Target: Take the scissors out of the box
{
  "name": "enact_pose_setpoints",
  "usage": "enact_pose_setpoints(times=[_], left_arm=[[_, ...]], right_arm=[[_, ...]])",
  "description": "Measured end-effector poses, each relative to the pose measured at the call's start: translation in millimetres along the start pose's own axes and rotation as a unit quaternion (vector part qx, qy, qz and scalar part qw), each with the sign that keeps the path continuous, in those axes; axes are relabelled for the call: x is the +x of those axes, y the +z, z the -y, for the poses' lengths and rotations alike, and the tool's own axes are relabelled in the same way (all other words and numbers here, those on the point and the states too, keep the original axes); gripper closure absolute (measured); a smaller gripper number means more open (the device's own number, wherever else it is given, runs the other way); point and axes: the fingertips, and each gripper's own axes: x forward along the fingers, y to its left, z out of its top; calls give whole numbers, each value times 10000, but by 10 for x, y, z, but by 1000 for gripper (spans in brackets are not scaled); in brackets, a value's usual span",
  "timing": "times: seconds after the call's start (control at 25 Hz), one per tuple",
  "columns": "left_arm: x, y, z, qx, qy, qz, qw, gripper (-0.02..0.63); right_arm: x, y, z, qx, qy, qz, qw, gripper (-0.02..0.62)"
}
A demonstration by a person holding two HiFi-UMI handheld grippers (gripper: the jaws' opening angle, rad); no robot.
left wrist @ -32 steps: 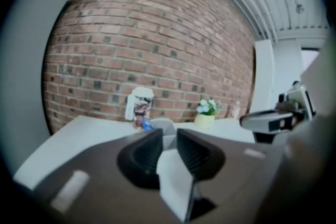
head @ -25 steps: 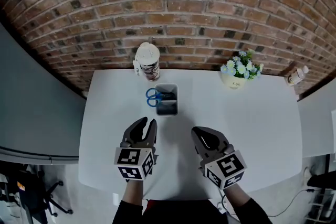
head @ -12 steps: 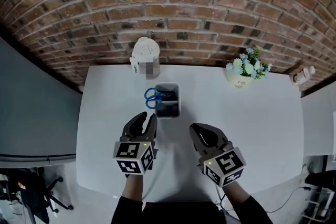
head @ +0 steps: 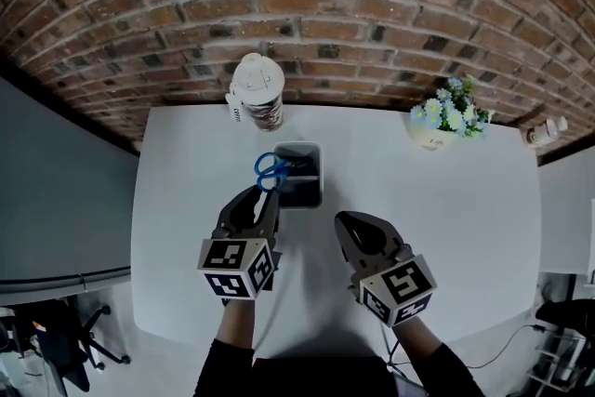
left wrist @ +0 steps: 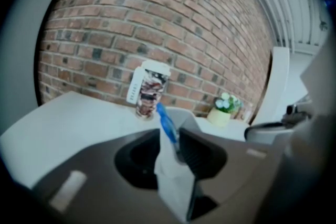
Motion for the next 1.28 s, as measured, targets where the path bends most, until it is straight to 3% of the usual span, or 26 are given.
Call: enact_pose_setpoints(times=[0.44, 0.72, 1.28], left_arm=[[128, -56, -22, -215, -60, 35, 9997, 495], [145, -34, 6, -241, -140, 131, 9995, 537], [81, 57, 103, -58, -127, 305, 9994, 575]], right_arm=[[100, -75, 72, 44, -20, -88, 9999, 586], [127, -102, 35, 58, 10, -117, 9999, 586], [38, -72, 28, 10, -43, -84, 10000, 586]])
